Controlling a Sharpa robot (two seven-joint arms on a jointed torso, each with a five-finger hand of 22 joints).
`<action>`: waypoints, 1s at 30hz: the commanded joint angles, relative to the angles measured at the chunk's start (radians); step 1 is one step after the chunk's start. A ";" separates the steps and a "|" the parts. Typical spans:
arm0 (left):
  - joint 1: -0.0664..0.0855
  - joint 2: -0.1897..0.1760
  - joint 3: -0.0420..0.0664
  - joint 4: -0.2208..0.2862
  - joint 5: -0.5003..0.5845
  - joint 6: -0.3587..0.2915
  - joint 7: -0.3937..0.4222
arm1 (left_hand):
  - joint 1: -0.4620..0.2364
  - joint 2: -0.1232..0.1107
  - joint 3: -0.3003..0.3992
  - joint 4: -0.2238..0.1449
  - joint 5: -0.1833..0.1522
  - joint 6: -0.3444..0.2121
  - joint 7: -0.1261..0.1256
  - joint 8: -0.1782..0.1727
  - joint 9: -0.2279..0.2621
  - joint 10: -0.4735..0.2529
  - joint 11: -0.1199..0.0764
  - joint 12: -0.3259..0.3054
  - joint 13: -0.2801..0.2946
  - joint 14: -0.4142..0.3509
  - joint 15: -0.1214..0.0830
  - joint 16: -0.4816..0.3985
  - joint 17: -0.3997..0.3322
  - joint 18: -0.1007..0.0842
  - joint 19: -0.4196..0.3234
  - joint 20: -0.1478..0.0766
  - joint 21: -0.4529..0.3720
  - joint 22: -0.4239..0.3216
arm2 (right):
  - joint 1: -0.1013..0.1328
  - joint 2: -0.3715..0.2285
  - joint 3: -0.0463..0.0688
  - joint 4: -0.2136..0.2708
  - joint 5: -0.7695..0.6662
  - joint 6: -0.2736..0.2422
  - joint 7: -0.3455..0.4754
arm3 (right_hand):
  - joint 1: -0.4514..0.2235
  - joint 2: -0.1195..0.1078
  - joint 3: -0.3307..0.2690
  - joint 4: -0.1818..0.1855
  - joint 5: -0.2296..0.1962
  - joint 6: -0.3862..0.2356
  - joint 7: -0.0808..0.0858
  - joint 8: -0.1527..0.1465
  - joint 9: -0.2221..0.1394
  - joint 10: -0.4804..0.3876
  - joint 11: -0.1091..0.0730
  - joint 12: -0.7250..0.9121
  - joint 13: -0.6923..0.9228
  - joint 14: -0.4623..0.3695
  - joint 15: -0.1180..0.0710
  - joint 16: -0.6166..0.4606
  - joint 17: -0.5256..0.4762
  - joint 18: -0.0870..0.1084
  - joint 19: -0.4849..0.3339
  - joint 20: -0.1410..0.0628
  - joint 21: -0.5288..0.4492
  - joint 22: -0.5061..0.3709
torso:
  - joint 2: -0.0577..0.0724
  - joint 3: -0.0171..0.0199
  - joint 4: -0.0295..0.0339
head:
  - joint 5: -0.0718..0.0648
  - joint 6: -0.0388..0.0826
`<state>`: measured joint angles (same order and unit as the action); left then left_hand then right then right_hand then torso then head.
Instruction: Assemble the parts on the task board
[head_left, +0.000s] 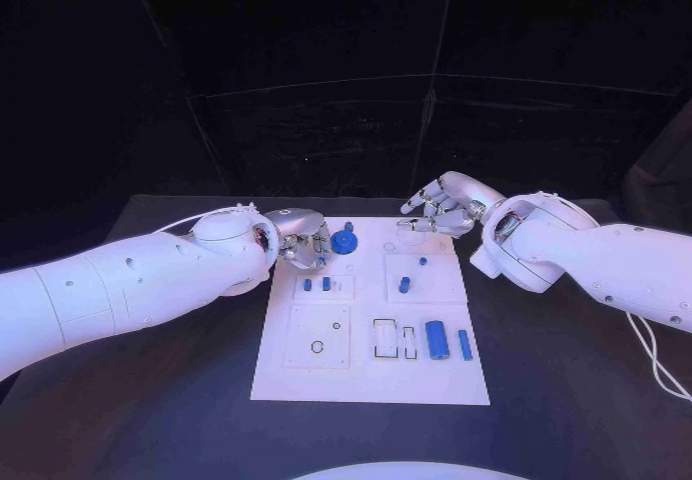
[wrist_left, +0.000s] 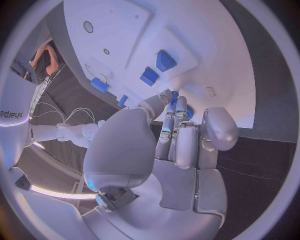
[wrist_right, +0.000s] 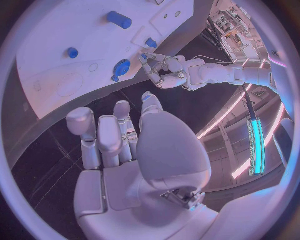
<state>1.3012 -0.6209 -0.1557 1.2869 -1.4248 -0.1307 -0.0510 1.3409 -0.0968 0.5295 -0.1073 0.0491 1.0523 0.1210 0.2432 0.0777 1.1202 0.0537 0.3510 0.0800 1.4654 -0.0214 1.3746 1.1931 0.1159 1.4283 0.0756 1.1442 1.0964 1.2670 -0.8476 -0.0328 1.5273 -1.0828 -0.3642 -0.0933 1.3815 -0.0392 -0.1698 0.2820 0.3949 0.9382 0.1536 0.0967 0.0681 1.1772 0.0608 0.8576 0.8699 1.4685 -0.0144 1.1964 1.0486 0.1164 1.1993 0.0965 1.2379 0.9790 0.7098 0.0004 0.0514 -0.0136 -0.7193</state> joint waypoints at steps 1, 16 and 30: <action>0.001 0.003 0.000 0.000 0.004 0.017 -0.001 | -0.013 -0.001 0.004 0.001 0.000 0.003 0.002 -0.007 -0.002 0.004 0.002 -0.005 0.000 0.028 -0.004 -0.001 -0.002 -0.015 0.005 0.000 0.004 0.002 | 0.002 0.000 0.000 0.002 -0.002 -0.009 0.005 | 0.003 0.010 -0.006 -0.002 0.003 0.001 -0.006 0.006 0.001 -0.003 -0.001 0.005 0.001 0.000 -0.001 -0.005 0.000 0.006 -0.005 0.001 -0.007 0.000 | 0.000 0.0008 -0.0002 | -0.001 0.000; 0.001 0.016 0.000 -0.014 0.004 0.072 -0.033 | -0.032 -0.015 -0.011 0.006 0.000 -0.009 0.004 -0.027 -0.005 -0.008 0.008 -0.031 -0.007 0.021 0.001 -0.011 -0.022 -0.012 -0.003 0.003 -0.008 -0.007 | 0.002 -0.002 0.000 0.003 -0.002 -0.010 0.004 | 0.003 0.010 -0.006 -0.002 0.003 0.001 -0.006 0.006 0.001 -0.003 -0.001 0.005 0.001 0.000 -0.001 -0.005 0.000 0.006 -0.005 0.001 -0.007 0.000 | 0.000 0.0002 0.0000 | -0.003 -0.001; 0.001 0.013 0.000 -0.012 0.004 0.063 -0.038 | -0.049 -0.034 -0.027 0.010 0.000 -0.043 0.016 -0.058 -0.011 -0.044 0.022 -0.064 -0.014 0.018 0.012 -0.014 -0.032 -0.012 -0.007 0.011 -0.012 -0.007 | 0.002 -0.002 0.000 0.001 -0.002 -0.011 0.004 | 0.004 0.011 -0.008 -0.002 0.003 0.001 -0.006 0.007 0.001 -0.005 -0.001 0.002 -0.004 0.000 -0.001 -0.008 -0.002 0.006 -0.005 0.000 -0.008 -0.002 | -0.001 -0.0002 0.0008 | -0.003 -0.003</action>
<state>1.3014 -0.6076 -0.1556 1.2733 -1.4242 -0.0744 -0.0815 1.2990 -0.1296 0.5074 -0.0963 0.0500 1.0133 0.1373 0.1880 0.0665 1.0786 0.0768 0.2885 0.0662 1.4667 -0.0152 1.3669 1.1622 0.1162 1.4215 0.0824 1.1351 1.0891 1.2670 -0.8495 -0.0328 1.5274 -1.0828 -0.3649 -0.0934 1.3856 -0.0350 -0.1726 0.2792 0.3949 0.9381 0.1536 0.1006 0.0679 1.1772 0.0608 0.8575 0.8672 1.4685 -0.0144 1.1903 1.0475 0.1165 1.1993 0.0965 1.2334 0.9781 0.7097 0.0003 0.0515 -0.0168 -0.7224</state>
